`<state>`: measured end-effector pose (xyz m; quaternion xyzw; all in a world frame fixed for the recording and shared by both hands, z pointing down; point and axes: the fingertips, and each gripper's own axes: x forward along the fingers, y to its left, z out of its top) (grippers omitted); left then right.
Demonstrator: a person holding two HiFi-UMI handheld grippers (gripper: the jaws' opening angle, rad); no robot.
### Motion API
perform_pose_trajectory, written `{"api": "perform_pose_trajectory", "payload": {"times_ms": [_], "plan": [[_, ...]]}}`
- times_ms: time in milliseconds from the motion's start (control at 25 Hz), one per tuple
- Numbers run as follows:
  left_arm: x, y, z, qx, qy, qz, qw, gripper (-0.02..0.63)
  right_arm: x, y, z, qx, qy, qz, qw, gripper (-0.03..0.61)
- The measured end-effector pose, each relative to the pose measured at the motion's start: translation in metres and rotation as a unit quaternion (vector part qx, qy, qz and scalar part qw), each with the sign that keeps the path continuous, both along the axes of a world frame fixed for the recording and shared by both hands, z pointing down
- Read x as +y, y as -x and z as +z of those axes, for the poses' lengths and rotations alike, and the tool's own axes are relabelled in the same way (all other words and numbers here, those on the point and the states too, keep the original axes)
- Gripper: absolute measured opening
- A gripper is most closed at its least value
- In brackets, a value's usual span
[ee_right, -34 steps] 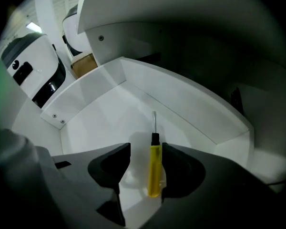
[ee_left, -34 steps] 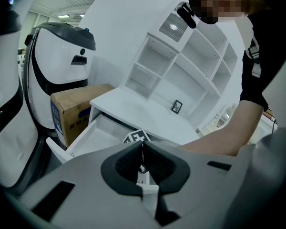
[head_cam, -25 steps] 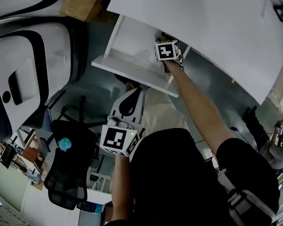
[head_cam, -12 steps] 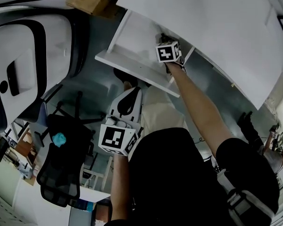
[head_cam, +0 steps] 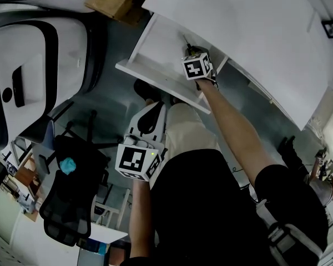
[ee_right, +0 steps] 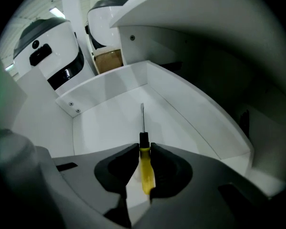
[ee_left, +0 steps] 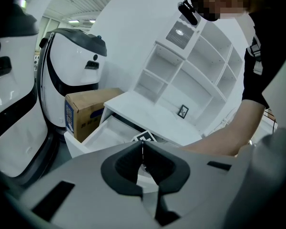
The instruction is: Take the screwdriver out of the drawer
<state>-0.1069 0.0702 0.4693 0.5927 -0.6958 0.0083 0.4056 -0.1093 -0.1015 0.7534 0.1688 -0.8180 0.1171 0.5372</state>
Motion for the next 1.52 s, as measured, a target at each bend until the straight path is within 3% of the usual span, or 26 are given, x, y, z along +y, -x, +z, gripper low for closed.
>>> {"api": "perform_pose_trajectory", "payload": {"times_ms": [440, 800, 1520], "plan": [[0.018, -0.012, -0.017, -0.009, -0.010, 0.008, 0.9999, 0.025, 0.036, 0.003, -0.062, -0.054, 0.001, -0.059, 0.997, 0.089], [0.017, -0.022, -0.027, -0.011, -0.022, 0.026, 0.9994, 0.025, 0.058, -0.005, -0.134, -0.110, 0.021, -0.114, 0.987, 0.089], [-0.011, -0.024, -0.062, -0.052, -0.063, 0.064, 0.9946, 0.025, 0.052, -0.049, -0.269, -0.234, 0.031, -0.074, 0.969, 0.092]]}}
